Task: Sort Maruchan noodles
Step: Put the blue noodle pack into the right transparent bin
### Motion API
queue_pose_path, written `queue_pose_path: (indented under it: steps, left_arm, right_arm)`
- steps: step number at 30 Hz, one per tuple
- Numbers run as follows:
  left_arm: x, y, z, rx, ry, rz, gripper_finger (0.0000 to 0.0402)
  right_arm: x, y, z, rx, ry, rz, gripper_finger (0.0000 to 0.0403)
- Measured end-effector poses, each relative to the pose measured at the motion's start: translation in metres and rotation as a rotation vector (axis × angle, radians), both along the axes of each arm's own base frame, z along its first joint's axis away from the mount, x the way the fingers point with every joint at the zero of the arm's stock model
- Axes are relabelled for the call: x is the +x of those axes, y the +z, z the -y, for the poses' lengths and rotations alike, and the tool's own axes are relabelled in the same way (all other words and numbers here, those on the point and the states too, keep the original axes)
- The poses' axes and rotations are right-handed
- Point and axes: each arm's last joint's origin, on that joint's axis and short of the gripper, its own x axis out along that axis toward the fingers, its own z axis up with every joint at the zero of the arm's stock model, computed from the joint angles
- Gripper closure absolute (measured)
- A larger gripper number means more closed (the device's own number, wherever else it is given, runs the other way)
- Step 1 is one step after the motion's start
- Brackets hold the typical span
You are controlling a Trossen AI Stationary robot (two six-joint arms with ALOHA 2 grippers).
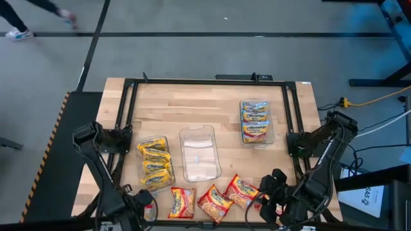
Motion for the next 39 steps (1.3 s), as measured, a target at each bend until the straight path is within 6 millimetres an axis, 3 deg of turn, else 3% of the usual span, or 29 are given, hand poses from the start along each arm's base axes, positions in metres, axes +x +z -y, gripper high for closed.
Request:
queue_pose_path:
  steps: [18, 24, 29, 33, 39]
  left_arm:
    - [0.007, -0.046, 0.013, 0.08, -0.03, -0.129, 0.0334]
    - [0.008, -0.048, 0.011, 0.084, -0.015, -0.148, 0.0389]
    - [0.008, -0.048, 0.011, 0.078, 0.003, -0.164, 0.04]
    - [0.005, -0.038, 0.006, 0.07, 0.003, -0.178, 0.0401]
    - [-0.004, 0.002, -0.013, 0.038, 0.009, -0.169, 0.0401]
  right_arm:
    - [0.001, 0.001, -0.005, 0.067, 0.025, -0.018, 0.0224]
    - [0.0, 0.001, -0.005, 0.07, 0.032, -0.032, 0.0224]
    - [0.0, 0.001, -0.004, 0.055, 0.052, -0.031, 0.0224]
    - [0.0, 0.001, -0.004, 0.053, 0.056, -0.032, 0.0224]
    - [-0.001, 0.0, -0.005, 0.075, 0.076, -0.071, 0.0224]
